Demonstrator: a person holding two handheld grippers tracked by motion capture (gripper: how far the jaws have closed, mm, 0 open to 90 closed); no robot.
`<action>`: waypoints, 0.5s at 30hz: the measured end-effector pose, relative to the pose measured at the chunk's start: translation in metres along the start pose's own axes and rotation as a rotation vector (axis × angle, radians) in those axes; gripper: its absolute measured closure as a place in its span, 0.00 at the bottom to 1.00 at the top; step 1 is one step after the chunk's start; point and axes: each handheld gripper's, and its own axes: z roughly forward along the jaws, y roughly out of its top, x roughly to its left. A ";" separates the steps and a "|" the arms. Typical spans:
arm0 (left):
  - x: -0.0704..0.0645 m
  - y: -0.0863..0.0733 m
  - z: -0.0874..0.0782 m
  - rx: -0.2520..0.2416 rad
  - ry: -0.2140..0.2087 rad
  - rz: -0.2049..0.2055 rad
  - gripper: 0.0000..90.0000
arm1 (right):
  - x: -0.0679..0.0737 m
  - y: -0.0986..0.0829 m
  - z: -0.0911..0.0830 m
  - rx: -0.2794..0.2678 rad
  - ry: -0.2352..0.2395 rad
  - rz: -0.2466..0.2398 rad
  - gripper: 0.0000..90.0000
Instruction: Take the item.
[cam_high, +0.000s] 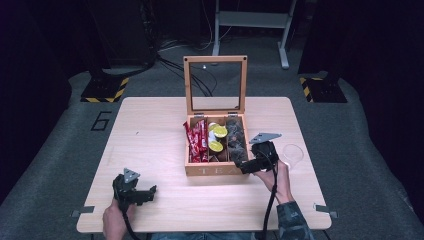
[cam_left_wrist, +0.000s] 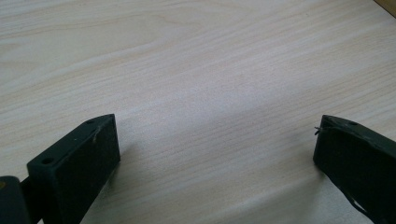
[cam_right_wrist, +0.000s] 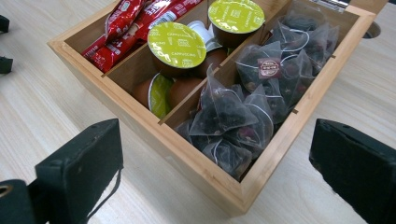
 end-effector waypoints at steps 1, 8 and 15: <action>0.000 0.000 0.000 0.000 0.001 0.000 0.00 | 0.000 0.001 0.002 0.007 0.001 0.013 0.02; 0.000 0.000 0.000 0.000 0.000 0.000 0.00 | -0.003 0.008 0.015 0.034 -0.005 -0.002 0.03; 0.000 0.000 0.000 0.000 0.000 0.001 0.00 | -0.004 0.016 0.027 0.051 0.007 -0.001 0.04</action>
